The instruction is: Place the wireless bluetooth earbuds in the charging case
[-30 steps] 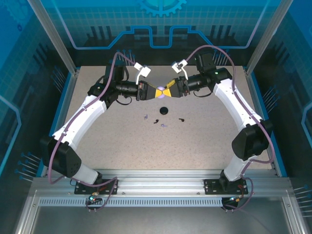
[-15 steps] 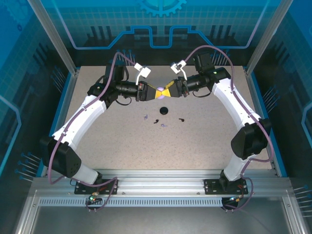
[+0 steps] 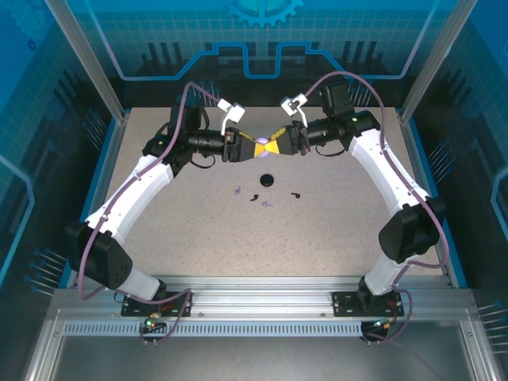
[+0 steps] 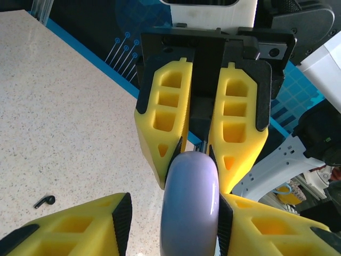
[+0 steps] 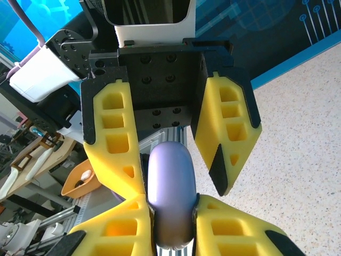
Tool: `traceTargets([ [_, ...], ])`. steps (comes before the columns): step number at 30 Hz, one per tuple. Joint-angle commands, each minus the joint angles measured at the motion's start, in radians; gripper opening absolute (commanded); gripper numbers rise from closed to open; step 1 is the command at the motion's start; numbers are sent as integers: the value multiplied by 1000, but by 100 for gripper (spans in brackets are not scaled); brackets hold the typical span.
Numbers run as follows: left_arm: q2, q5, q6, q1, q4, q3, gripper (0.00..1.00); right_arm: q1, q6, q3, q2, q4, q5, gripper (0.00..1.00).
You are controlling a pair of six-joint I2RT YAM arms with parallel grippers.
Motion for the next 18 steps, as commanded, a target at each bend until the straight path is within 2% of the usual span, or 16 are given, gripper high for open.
traceTargets([
  [1, -31, 50, -45, -8, 79, -25, 46, -4, 52, -19, -36, 57, -7, 15],
  [7, -57, 38, -67, -2, 110, -51, 52, -20, 100, -29, -46, 105, 12, 14],
  [18, -62, 59, -95, 9, 143, -61, 52, -26, 105, -36, -61, 110, -8, 15],
])
